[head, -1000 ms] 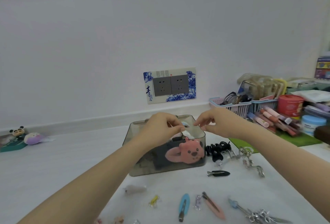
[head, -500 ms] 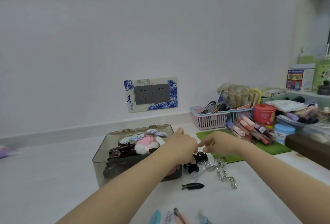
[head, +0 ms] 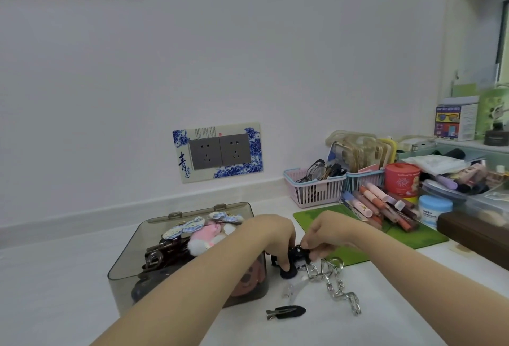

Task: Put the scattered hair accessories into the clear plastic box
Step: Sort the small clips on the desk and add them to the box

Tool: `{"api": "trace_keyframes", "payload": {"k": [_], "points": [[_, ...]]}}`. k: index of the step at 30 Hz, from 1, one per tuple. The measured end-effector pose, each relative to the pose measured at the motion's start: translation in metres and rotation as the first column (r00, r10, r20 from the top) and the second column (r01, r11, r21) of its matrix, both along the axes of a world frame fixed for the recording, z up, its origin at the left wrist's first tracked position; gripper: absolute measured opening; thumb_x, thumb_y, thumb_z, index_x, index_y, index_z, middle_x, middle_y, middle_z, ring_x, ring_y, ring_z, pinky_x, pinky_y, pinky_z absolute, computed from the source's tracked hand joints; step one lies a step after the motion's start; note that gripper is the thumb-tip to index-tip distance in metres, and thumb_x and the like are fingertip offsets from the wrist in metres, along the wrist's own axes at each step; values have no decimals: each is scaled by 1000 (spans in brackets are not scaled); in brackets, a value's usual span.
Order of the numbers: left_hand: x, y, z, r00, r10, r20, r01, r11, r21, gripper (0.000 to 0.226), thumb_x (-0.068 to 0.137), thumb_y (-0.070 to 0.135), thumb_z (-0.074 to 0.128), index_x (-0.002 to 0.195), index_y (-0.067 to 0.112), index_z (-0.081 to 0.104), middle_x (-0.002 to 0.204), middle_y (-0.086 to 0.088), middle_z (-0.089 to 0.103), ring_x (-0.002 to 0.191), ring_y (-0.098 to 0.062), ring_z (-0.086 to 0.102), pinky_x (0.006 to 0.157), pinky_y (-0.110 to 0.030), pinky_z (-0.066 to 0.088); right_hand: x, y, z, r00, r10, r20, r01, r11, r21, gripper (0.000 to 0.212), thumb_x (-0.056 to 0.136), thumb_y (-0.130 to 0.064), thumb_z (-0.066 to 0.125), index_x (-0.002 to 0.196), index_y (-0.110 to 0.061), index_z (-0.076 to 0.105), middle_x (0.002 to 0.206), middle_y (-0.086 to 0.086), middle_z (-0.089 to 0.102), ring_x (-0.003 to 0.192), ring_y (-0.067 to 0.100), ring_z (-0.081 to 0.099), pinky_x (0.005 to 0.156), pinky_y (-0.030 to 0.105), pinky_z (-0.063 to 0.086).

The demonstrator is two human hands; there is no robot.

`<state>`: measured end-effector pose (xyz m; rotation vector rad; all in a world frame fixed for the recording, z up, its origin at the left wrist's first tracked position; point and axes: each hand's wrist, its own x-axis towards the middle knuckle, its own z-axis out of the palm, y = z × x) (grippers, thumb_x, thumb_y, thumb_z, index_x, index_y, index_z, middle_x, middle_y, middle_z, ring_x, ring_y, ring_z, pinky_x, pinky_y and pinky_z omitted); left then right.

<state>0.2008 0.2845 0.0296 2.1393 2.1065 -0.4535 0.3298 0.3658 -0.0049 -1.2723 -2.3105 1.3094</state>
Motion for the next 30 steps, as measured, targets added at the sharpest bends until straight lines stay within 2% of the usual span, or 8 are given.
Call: {"api": "trace_keyframes", "payload": {"k": [6,8,10,14,18,24,27,30], "points": [[-4,-12,4,999,-50,18,43,959,279,54,78,28,72,128,18,54,124,-7,61,115,-28,55,90,-36,45,5,-10,10,957,-210,-200,198,977,-74,16,79,3,65,94,8,69,81,16,71,58,13,65,60,21,58],[-8,-20,13,995,-67,80,30,919,392,56,78,28,71,130,21,51,126,-4,61,115,-26,55,89,-34,44,7,-13,23,913,-269,-306,249,963,-104,17,78,6,65,95,9,68,76,14,70,53,11,64,51,18,56],[-16,-32,28,975,-68,214,-42,881,471,56,78,28,71,131,23,51,126,-1,61,111,-22,56,88,-31,44,7,-20,40,874,-274,-402,243,962,-127,15,79,6,64,94,8,67,75,14,69,56,12,64,51,16,55],[-43,-60,52,928,-47,370,-156,852,499,56,78,26,72,131,25,52,124,1,61,86,-14,52,79,-24,40,-6,-37,64,834,-219,-507,157,974,-163,14,79,6,64,93,5,67,77,13,70,64,15,67,66,20,57],[-73,-83,53,908,28,418,-240,853,464,57,77,23,73,130,25,53,123,0,61,76,-12,54,78,-25,43,-35,-57,74,843,-143,-519,103,989,-105,13,78,6,65,92,6,67,75,14,69,62,14,66,62,19,57],[-103,-99,23,891,135,433,-320,865,387,59,74,26,76,127,27,52,123,1,61,96,-13,54,81,-24,44,-75,-77,65,950,-7,-313,66,982,178,17,78,0,68,94,5,71,88,20,72,64,15,64,60,16,57],[-109,-97,14,893,135,430,-303,887,350,52,76,26,74,124,26,53,122,6,60,88,-10,53,67,-20,40,-90,-81,57,998,7,-55,15,920,391,18,78,-6,69,93,1,73,93,14,74,69,14,62,72,27,56],[-110,-93,8,882,74,465,-251,909,333,45,80,22,70,124,26,60,111,3,65,79,-10,52,69,-20,39,-99,-84,50,991,-21,134,-53,848,527,23,77,-12,69,95,1,73,101,14,73,84,19,65,79,33,54]]}}
